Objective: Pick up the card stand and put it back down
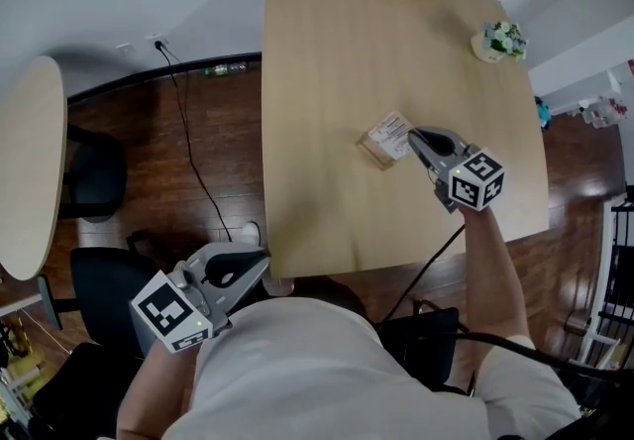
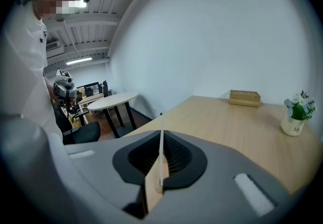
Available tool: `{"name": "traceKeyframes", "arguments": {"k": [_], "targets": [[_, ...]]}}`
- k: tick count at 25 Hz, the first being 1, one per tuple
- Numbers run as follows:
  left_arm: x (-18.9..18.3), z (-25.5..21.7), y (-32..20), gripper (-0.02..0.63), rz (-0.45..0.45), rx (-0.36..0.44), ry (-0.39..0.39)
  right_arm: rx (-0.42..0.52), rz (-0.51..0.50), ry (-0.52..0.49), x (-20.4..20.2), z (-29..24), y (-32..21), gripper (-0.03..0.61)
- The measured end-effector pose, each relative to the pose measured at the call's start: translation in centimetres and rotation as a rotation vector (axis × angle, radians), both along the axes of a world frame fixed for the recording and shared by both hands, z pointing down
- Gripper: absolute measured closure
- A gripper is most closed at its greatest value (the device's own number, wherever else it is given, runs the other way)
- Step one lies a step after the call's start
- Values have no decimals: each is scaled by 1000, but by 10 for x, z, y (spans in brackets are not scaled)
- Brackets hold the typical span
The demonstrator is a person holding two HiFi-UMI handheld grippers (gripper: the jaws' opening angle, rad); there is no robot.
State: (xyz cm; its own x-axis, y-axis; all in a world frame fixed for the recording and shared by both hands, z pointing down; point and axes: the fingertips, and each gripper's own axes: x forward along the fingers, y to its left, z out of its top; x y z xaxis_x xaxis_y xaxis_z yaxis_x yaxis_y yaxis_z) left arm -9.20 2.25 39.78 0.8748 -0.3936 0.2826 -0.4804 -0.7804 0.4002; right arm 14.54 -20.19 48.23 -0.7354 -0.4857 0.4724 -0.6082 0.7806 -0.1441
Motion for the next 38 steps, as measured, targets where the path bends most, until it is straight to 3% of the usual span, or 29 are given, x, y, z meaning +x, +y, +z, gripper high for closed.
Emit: {"name": "traceKeyframes", "arguments": {"k": [14,35,38], "targets": [[4,1,-3,609,-2,-6,-2,4,-35,33,-8,24,6,558],[12,4,-5,610,-3,-28,-19,-9,-36,0,-6,53,5,557],[12,4,-6,609,3,-27,-21,-2,-28,-16,-7,48,4,519]]}}
